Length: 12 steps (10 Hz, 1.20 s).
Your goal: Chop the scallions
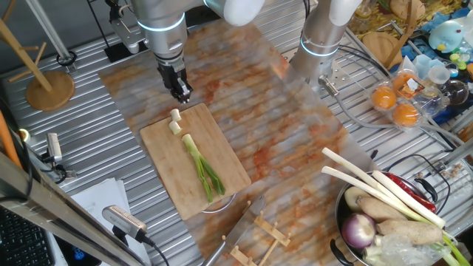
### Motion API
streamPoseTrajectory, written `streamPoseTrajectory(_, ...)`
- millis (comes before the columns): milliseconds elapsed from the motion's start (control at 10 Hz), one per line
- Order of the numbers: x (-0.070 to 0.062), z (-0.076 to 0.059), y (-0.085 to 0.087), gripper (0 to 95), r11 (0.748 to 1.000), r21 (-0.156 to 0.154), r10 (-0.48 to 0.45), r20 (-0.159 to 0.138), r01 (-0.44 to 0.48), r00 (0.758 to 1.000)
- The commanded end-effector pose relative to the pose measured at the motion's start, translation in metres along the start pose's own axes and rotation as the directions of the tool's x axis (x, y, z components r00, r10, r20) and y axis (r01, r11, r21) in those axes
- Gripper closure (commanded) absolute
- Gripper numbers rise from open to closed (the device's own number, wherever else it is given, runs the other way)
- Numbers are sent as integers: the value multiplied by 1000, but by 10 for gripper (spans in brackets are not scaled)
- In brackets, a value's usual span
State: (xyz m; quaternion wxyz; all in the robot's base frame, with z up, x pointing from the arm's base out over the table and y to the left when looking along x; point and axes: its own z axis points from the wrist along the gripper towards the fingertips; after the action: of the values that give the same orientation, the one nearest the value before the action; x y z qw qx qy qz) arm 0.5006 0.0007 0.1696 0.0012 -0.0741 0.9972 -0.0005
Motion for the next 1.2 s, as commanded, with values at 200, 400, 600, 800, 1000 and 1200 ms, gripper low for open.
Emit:
streamPoseTrajectory(200,0,0,0,950,1000,-6,-12,1,12,1000)
streamPoseTrajectory(400,-1,1,1,950,1000,-9,-28,6,28,1000)
streamPoseTrajectory(600,-2,1,2,950,999,-14,-35,9,35,999)
streamPoseTrajectory(800,-6,0,6,950,999,-35,-36,15,36,999)
streamPoseTrajectory(1000,-11,-3,10,950,999,-31,-28,13,29,1000)
streamPoseTrajectory(1200,-14,-4,13,950,999,-31,-29,13,29,1000)
